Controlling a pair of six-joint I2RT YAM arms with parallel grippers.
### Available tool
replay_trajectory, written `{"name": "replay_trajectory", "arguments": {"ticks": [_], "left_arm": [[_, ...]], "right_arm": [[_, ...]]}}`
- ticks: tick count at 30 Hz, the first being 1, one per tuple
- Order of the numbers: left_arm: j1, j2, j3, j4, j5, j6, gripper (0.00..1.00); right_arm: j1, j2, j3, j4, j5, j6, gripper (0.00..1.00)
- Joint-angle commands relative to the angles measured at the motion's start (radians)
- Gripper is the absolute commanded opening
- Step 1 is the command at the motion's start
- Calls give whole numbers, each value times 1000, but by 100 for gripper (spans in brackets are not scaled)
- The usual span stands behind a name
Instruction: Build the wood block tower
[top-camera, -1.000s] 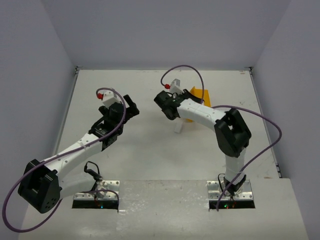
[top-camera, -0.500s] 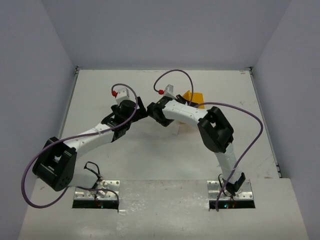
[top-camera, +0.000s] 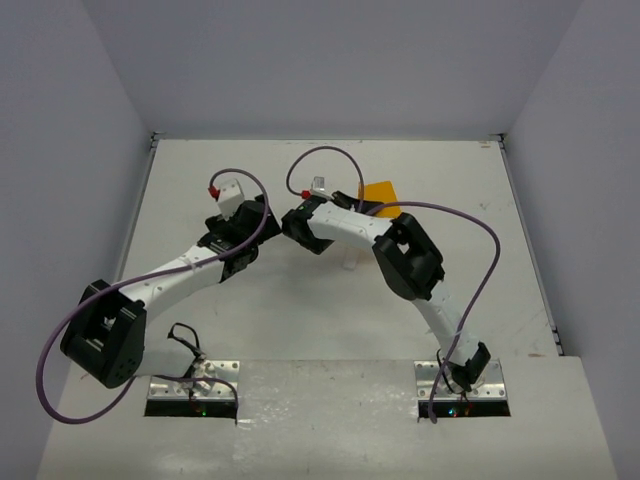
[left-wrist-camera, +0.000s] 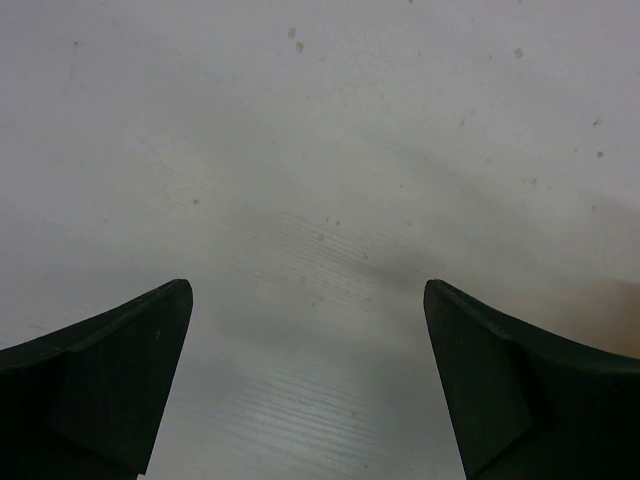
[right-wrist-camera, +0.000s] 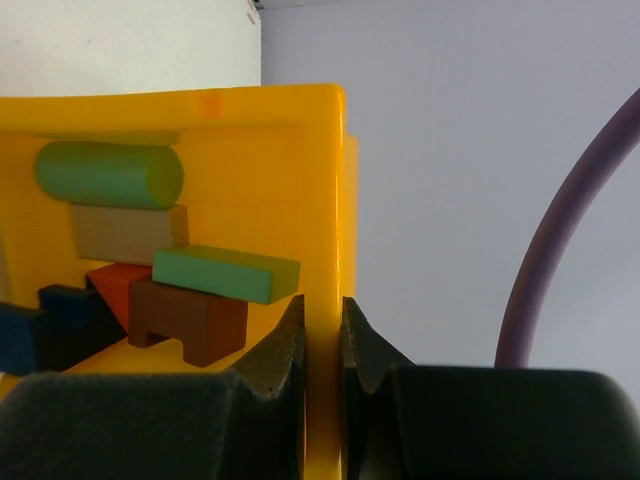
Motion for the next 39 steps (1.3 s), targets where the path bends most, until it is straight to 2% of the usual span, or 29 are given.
{"name": "replay_trajectory", "arguments": {"ticks": [1,8,21,28,33,39], "left_arm": [[4,-101,4,41,-74,-59,100],[4,-125,-20,54,-70,-55,100],[5,-126,-21,54,-65,-54,100],[28,-116,-29,88,-19,-44,100],[46,-104,-28,115,29,-25,100],[64,-81,-22,140,73,-15,100]], "right_arm": [[50,104,46,-132,54,-53,0],[89,155,91,-130,52,-60,0],[88,85,55,-130,29,18,0],[18,-88,-55,-131,-28,162,0],[-87,-240,-151,-131,-73,263,0],[-187,-350,-251,-130,-109,327,0]]}}
